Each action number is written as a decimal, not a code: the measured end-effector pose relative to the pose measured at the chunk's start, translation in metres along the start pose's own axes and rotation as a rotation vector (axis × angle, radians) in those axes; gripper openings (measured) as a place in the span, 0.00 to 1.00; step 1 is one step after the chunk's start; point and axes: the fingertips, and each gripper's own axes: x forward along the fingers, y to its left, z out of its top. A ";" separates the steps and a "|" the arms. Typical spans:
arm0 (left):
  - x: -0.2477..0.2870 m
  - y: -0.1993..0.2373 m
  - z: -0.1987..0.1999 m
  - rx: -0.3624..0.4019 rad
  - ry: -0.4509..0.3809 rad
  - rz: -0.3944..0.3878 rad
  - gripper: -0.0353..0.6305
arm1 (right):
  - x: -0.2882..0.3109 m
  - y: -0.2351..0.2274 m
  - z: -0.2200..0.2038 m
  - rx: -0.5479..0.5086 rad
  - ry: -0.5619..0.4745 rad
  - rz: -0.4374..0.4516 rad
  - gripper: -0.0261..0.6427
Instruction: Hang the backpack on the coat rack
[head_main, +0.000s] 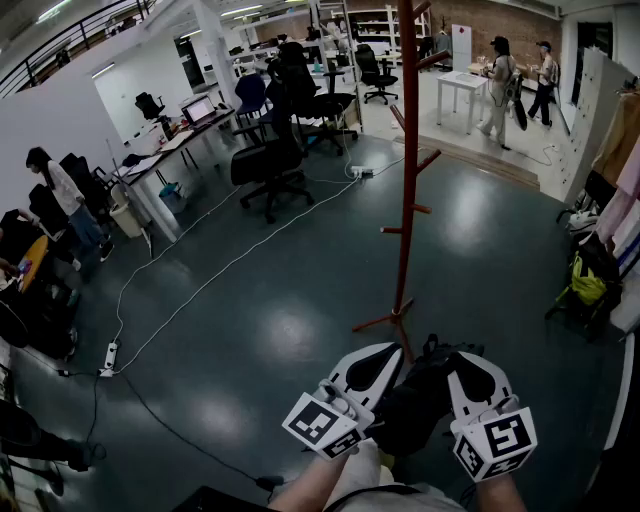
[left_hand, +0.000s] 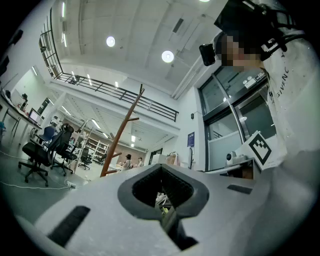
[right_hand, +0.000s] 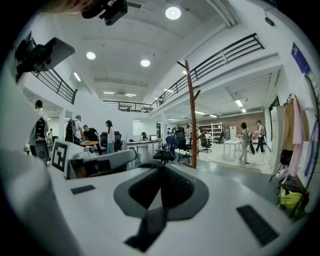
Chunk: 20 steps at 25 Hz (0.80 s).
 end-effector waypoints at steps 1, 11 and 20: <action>0.006 0.003 -0.001 0.001 -0.001 -0.005 0.07 | 0.003 -0.007 -0.001 0.005 0.002 -0.009 0.09; 0.061 0.050 -0.024 -0.049 0.010 -0.013 0.07 | 0.043 -0.056 -0.007 0.022 0.045 -0.046 0.09; 0.132 0.097 -0.036 -0.080 0.008 -0.038 0.07 | 0.093 -0.110 0.007 -0.003 0.036 -0.078 0.09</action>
